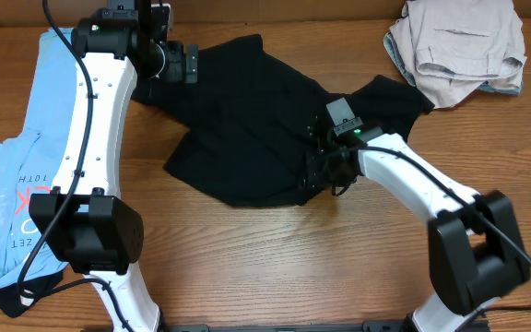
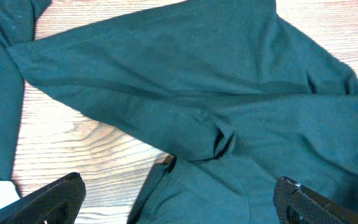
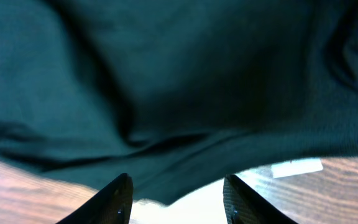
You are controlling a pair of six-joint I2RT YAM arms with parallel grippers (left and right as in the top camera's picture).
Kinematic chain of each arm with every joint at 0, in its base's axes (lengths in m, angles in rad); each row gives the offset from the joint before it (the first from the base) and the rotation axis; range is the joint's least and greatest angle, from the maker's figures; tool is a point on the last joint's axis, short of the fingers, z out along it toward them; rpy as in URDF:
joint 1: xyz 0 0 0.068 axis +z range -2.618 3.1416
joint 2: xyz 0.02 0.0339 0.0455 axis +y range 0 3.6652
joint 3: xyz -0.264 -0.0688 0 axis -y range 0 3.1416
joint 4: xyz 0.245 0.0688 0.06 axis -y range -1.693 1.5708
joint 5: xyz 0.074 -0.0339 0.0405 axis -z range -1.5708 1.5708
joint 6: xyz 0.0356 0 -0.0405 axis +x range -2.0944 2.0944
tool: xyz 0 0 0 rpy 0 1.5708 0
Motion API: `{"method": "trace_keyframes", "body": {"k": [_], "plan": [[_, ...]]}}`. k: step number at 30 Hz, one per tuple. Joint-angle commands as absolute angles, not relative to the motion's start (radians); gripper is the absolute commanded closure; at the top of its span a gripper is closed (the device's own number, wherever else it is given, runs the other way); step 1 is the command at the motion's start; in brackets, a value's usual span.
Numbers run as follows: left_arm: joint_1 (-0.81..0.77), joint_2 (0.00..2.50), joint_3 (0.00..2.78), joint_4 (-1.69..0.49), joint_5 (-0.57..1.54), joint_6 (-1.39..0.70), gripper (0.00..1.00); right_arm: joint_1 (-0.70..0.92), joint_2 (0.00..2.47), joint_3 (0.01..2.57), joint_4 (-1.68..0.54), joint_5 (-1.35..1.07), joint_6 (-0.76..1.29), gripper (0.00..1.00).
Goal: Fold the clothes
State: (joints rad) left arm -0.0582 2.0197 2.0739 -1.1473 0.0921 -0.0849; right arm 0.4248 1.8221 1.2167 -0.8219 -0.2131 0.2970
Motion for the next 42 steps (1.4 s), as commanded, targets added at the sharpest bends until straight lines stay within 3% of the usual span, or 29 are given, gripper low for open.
{"method": "trace_keyframes", "body": {"k": [1, 16, 29, 33, 42], "plan": [[-0.059, 1.979, 2.088, -1.156, 0.067, -0.047, 0.00, 0.419, 1.850, 1.234, -0.807, -0.156, 0.308, 0.50], [-0.057, 1.979, 2.088, -1.206, 0.025, -0.048, 0.00, 0.367, 1.860, 1.088, -0.690, -0.124, 0.324, 0.49], [-0.057, 1.979, 2.088, -1.269, -0.036, -0.047, 0.00, 0.116, 1.860, 1.084, -0.880, -0.136, 0.367, 0.48], [-0.057, 1.979, 2.088, -1.279, -0.036, -0.047, 0.00, 0.059, 1.860, 1.084, -0.853, -0.315, 0.241, 0.48], [-0.057, 1.990, 2.088, -1.288, -0.033, -0.048, 0.00, 0.204, 1.860, 1.084, -0.702, -0.366, 0.237, 0.44]]}}
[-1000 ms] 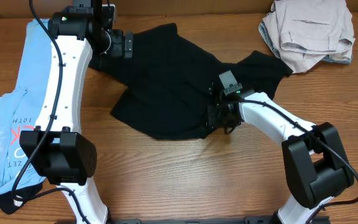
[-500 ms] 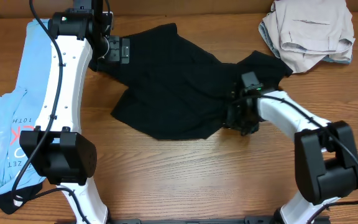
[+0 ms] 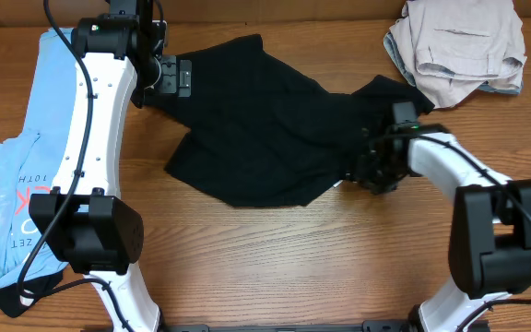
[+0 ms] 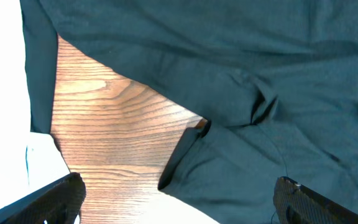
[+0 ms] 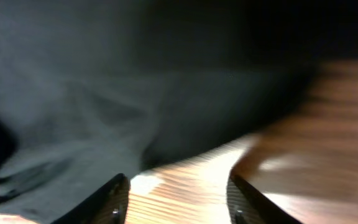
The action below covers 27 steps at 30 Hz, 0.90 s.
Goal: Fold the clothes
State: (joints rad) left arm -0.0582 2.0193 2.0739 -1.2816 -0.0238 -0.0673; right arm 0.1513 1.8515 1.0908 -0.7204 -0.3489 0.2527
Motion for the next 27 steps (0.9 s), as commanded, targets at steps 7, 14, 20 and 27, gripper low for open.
{"method": "trace_keyframes", "body": {"k": [7, 14, 20, 27], "plan": [[-0.057, 2.001, 2.080, -1.304, -0.033, -0.048, 0.00, 0.348, 1.860, 1.084, -0.649, -0.112, 0.346, 0.53], [-0.058, 2.003, 2.068, -1.304, -0.033, -0.048, 0.00, 0.364, 1.860, 1.079, -0.665, -0.017, 0.381, 0.81], [-0.058, 2.004, 2.061, -1.309, -0.033, -0.048, 0.00, 0.360, 1.860, 1.079, -0.747, 0.108, 0.454, 0.96], [-0.059, 2.006, 2.052, -1.309, -0.033, -0.048, 0.00, 0.296, 1.860, 1.079, -0.801, 0.120, 0.462, 0.96]]}}
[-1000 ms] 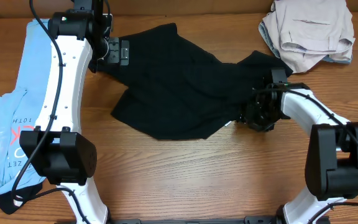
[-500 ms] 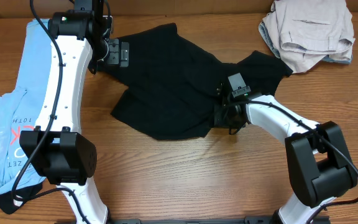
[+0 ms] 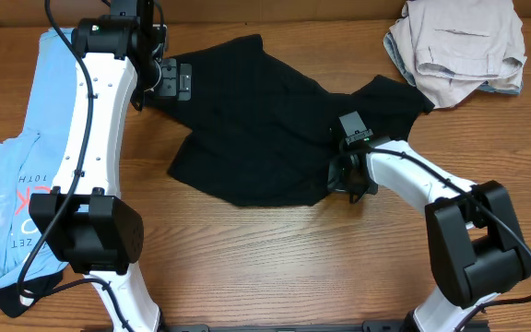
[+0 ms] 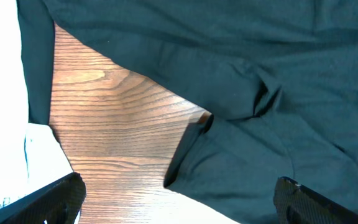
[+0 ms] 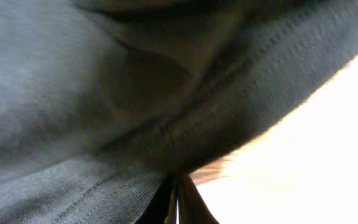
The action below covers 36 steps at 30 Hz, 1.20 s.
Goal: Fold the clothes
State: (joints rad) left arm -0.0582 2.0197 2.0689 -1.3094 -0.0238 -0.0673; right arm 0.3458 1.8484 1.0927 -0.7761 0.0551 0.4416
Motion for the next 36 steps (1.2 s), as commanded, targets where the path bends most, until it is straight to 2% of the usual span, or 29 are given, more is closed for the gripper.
{"method": "trace_keyframes", "body": {"k": [1, 8, 15, 20, 24, 28, 34, 36], "plan": [[-0.059, 2.006, 2.048, -1.309, -0.033, -0.048, 0.00, 0.278, 1.860, 1.079, -0.812, 0.120, 0.462, 0.96], [-0.059, 2.009, 2.030, -1.308, -0.033, -0.047, 0.00, 0.055, 1.860, 1.079, -0.886, 0.115, 0.436, 0.96], [-0.059, 2.009, 2.030, -1.306, -0.033, -0.047, 0.00, -0.239, 1.859, 1.105, -0.922, -0.078, 0.290, 0.96], [-0.057, 2.029, 2.030, -1.309, -0.033, -0.044, 0.00, -0.336, 1.852, 1.199, -1.005, -0.231, 0.199, 0.96], [-0.042, 2.067, 2.023, -1.312, -0.034, -0.113, 0.00, -0.344, 1.795, 1.311, -1.103, -0.367, 0.101, 0.96], [0.002, 2.101, 1.999, -1.313, -0.033, -0.230, 0.00, -0.299, 1.705, 1.371, -1.163, -0.395, 0.076, 0.81], [0.095, 2.111, 1.836, -1.235, -0.010, -0.337, 0.03, -0.128, 1.582, 1.374, -1.201, -0.356, 0.074, 0.47], [0.123, 2.111, 1.753, -1.161, 0.030, -0.353, 0.07, -0.064, 1.580, 1.374, -1.210, -0.344, 0.075, 0.45]]}}
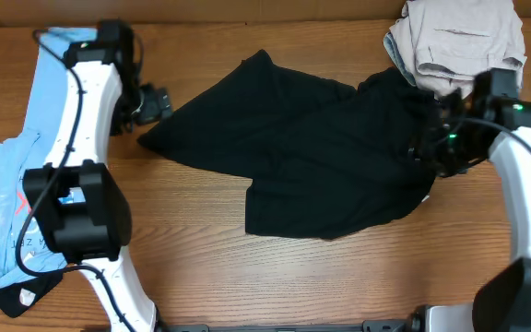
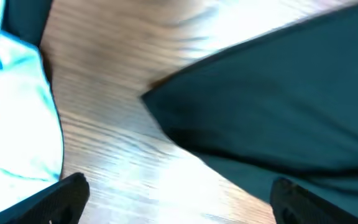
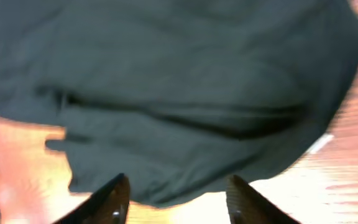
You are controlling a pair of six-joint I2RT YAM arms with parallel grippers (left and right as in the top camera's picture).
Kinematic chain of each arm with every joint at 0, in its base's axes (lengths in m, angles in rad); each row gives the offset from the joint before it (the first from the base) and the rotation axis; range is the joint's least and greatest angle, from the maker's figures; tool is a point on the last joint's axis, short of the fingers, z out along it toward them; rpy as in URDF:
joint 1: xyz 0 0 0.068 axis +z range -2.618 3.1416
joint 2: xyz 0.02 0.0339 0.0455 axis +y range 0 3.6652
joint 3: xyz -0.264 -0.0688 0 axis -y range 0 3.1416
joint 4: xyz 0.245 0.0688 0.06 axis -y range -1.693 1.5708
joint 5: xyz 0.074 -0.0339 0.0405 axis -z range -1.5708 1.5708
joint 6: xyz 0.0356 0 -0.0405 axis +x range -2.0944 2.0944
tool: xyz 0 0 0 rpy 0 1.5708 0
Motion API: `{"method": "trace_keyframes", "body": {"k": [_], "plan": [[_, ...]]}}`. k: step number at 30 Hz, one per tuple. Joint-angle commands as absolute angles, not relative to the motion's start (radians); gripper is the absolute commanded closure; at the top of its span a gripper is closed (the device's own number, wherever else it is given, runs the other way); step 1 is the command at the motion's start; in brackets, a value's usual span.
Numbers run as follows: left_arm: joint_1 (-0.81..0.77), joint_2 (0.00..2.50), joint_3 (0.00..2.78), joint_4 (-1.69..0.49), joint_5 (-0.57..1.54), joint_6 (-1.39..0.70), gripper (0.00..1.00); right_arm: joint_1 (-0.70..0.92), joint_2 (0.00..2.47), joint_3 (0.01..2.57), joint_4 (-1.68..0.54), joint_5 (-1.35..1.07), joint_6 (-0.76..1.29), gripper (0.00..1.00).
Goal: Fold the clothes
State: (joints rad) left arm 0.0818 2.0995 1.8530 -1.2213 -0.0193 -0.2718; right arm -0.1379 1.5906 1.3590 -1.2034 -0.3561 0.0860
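Note:
A black garment (image 1: 312, 157) lies spread across the middle of the table, one corner pointing left and its lower edge towards the front. My left gripper (image 1: 158, 101) hangs open just off that left corner. In the left wrist view the black garment (image 2: 278, 106) fills the upper right, and nothing lies between the wide-apart fingers (image 2: 64, 196). My right gripper (image 1: 441, 148) is open at the garment's right end. In the right wrist view the black garment (image 3: 179, 93) sits above the open right gripper (image 3: 178, 180).
A crumpled beige garment (image 1: 459, 46) lies at the back right, close to the right arm. A light blue shirt (image 1: 12, 184) with printed letters runs down the left side, and the light blue shirt (image 2: 11, 112) also shows beside the left fingers. Bare wooden table (image 1: 339, 277) fills the front.
My right gripper was shut on the black garment's hem near the table's middle; now it is open at the garment's right end. The garment lies further right and flatter. The left gripper has shifted slightly forward.
At first the black garment lay bunched at the middle, the left gripper open over its back left part and the right open at its front edge. The right gripper moved right, then shut on the hem. Now both are open and the garment is spread wider.

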Motion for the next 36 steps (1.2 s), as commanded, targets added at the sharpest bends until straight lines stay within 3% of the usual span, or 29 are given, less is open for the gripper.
{"method": "trace_keyframes", "body": {"k": [1, 8, 11, 16, 18, 20, 22, 23, 36], "plan": [[0.134, 2.111, 1.716, -1.120, 0.054, -0.362, 0.08, -0.038, 1.581, 1.374, -1.210, -0.336, 0.076, 0.45], [0.157, 2.111, 1.541, -0.880, 0.129, -0.403, 0.22, 0.069, 1.581, 1.374, -1.193, -0.315, 0.086, 0.44], [0.150, 2.112, 1.482, -0.801, 0.128, -0.435, 0.35, 0.085, 1.581, 1.374, -1.192, -0.315, 0.085, 0.45], [0.150, 2.112, 1.441, -0.735, 0.128, -0.435, 0.38, 0.093, 1.581, 1.374, -1.192, -0.315, 0.085, 0.45], [0.150, 2.112, 1.438, -0.726, 0.128, -0.435, 0.45, 0.100, 1.581, 1.374, -1.192, -0.315, 0.085, 0.45], [0.150, 2.112, 1.438, -0.721, 0.127, -0.435, 0.61, 0.112, 1.581, 1.374, -1.191, -0.315, 0.085, 0.46], [0.150, 2.112, 1.438, -0.720, 0.128, -0.435, 0.90, 0.137, 1.581, 1.374, -1.190, -0.316, 0.085, 0.46], [0.150, 2.112, 1.438, -0.720, 0.128, -0.435, 0.96, 0.149, 1.581, 1.374, -1.188, -0.316, 0.085, 0.46], [0.150, 2.112, 1.438, -0.721, 0.126, -0.434, 0.96, 0.373, 1.581, 1.209, -1.063, -0.281, 0.158, 0.46]]}}
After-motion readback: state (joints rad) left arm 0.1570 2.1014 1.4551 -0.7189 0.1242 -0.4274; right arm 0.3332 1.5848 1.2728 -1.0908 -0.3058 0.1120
